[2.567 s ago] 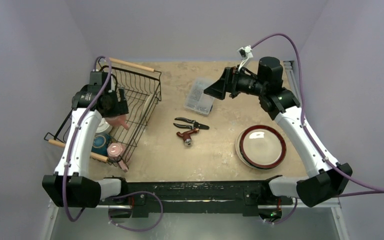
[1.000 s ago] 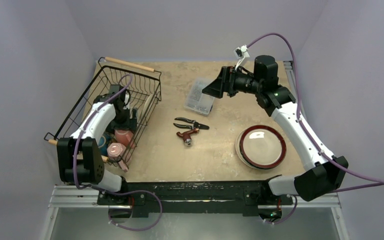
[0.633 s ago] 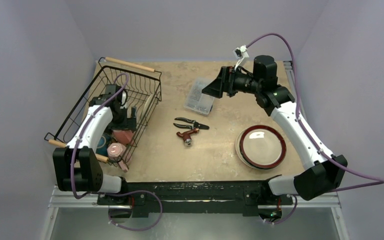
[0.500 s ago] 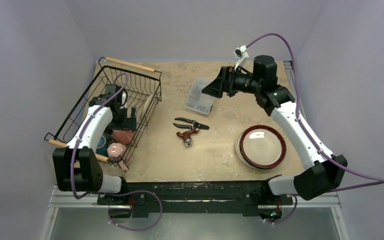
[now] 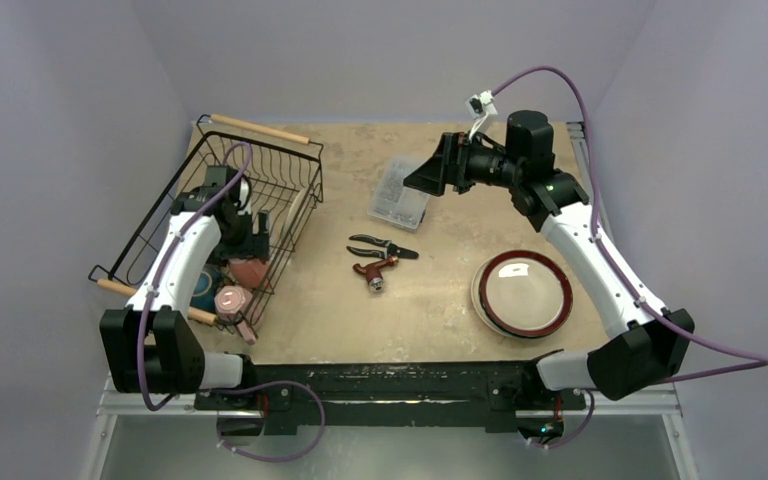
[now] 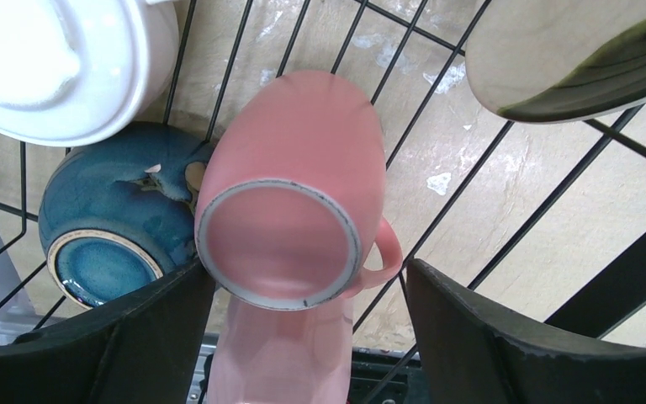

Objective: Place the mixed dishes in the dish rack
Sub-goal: Turn the cup upside down in the dish rack, then pick up the plate at the center of the board.

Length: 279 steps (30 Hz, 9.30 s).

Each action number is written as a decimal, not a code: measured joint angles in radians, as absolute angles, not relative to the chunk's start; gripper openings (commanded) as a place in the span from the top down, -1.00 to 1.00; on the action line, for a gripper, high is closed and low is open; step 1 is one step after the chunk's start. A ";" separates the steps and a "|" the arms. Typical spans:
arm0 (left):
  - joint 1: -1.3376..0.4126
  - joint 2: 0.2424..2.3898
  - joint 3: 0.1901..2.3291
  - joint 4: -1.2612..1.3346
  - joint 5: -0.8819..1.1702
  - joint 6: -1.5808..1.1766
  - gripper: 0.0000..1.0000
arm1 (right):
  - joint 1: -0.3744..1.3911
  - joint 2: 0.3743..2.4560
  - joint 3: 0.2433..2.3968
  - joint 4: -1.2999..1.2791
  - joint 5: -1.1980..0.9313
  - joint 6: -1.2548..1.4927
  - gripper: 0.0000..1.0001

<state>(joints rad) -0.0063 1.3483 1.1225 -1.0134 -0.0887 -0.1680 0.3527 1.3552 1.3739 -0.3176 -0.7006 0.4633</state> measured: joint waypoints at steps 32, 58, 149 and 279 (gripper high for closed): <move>-0.060 1.024 1.261 -1.111 0.294 -0.528 -0.88 | 0.347 1.550 1.388 -0.518 -0.425 0.623 -0.75; -0.518 1.079 1.410 -1.098 0.401 -0.448 -0.94 | -0.400 1.124 0.890 -0.926 0.136 0.641 -0.98; -0.641 1.419 1.143 -0.473 0.461 -0.720 -0.42 | -0.216 1.238 0.960 -0.884 -0.054 0.413 -0.47; -0.851 1.858 1.256 -0.084 0.458 -0.974 -0.41 | -0.287 1.338 0.766 -0.664 -0.391 0.405 -0.69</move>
